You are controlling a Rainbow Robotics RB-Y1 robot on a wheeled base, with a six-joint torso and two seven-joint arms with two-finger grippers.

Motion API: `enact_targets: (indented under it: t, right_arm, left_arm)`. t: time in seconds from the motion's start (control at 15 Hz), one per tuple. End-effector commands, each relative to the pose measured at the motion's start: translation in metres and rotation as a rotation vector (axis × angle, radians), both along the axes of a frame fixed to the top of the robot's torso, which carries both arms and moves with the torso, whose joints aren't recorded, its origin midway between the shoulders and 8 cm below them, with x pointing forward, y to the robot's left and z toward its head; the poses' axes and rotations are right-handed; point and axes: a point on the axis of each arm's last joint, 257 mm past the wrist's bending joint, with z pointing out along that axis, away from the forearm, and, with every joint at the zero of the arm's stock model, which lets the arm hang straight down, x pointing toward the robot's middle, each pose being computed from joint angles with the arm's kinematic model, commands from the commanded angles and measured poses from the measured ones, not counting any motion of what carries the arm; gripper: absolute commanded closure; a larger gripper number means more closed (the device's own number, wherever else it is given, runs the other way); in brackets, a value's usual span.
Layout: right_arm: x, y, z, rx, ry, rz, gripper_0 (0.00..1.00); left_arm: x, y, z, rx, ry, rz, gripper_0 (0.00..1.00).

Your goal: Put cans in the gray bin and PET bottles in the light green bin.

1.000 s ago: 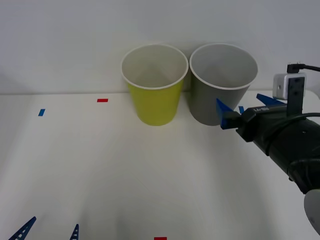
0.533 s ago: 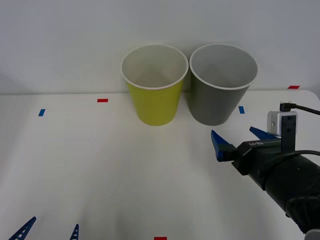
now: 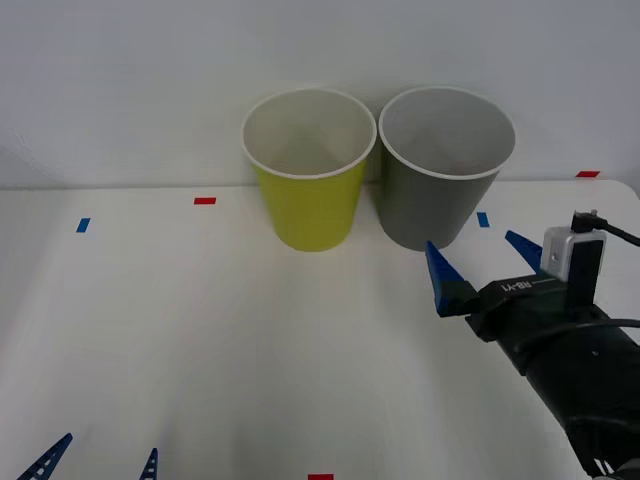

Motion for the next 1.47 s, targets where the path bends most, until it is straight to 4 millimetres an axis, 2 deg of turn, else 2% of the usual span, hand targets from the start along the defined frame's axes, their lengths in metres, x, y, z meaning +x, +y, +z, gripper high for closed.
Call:
enact_targets:
  t: [0.07, 0.33, 0.67, 1.2, 1.33, 1.47]
  right_arm:
    - [0.007, -0.011, -0.027, -0.033, -0.063, -0.037, 0.0]
    - [-0.02, -0.028, -0.064, -0.039, -0.104, -0.083, 0.0]
    - [-0.072, -0.04, -0.116, 0.035, -0.15, -0.078, 0.0]
    - [-0.146, -0.067, -0.143, -0.098, -0.178, -0.144, 0.0]
    - [-0.162, -0.07, -0.149, -0.094, -0.162, -0.157, 0.0]
    - [-0.17, -0.075, -0.15, -0.082, -0.157, -0.17, 0.0]
  left_arm:
    - [0.0, 0.0, 0.0, 0.0, 0.0, 0.0, 0.0]
    - [0.0, 0.0, 0.0, 0.0, 0.0, 0.0, 0.0]
    - [0.0, 0.0, 0.0, 0.0, 0.0, 0.0, 0.0]
    - [0.0, 0.0, 0.0, 0.0, 0.0, 0.0, 0.0]
    - [0.0, 0.0, 0.0, 0.0, 0.0, 0.0, 0.0]
    - [0.0, 0.0, 0.0, 0.0, 0.0, 0.0, 0.0]
